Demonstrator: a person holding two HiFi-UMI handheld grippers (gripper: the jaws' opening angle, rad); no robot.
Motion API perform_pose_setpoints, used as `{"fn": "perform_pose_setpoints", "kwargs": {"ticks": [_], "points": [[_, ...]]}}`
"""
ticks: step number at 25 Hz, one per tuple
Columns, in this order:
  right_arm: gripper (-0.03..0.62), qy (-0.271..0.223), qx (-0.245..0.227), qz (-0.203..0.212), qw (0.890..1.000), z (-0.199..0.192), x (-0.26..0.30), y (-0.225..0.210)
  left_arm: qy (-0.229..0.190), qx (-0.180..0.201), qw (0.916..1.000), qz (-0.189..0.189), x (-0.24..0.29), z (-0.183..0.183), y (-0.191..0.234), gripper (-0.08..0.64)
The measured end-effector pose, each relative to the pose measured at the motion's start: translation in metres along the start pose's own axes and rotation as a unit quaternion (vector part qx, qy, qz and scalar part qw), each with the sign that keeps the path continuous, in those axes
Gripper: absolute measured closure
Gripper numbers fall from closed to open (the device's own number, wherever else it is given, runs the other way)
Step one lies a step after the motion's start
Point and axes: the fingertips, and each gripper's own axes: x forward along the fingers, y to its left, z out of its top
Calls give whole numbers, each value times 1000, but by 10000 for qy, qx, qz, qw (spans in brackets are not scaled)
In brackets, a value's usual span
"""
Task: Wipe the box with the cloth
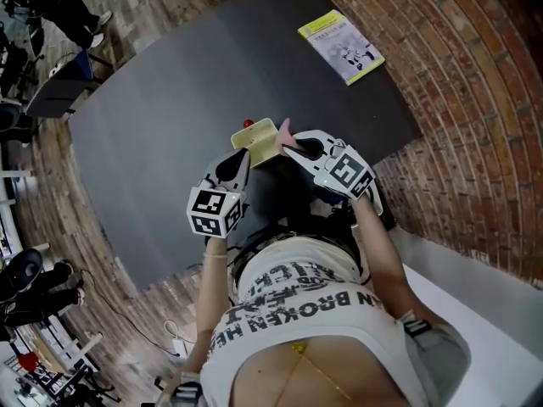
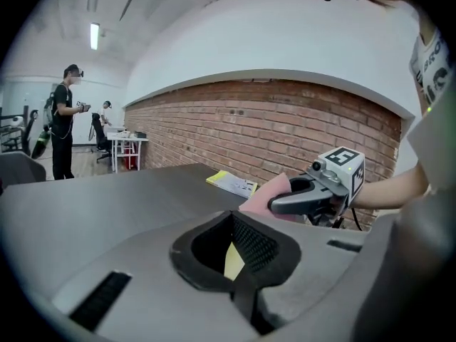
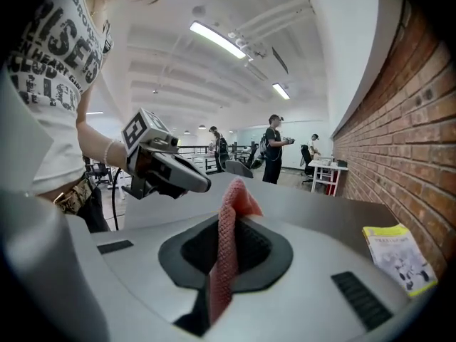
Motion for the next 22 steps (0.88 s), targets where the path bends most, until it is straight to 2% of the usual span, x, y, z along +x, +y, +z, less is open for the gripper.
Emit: {"fn": "perform_pose_setpoints", "kwargs": {"ticks": [5,14,22], "points": [[575,-434,-305,94,9985,36,-4,4,-350,-116,9993,92,-14,18,-2,552],[575,-1462,-362,93,9885,105,-35,12,-1405,125,9898,209,-46,80,-22,552],[575,-1749,-359,70,9839,134,-51,17,-1730,354,9841,176,-55,111,-46,552]]}}
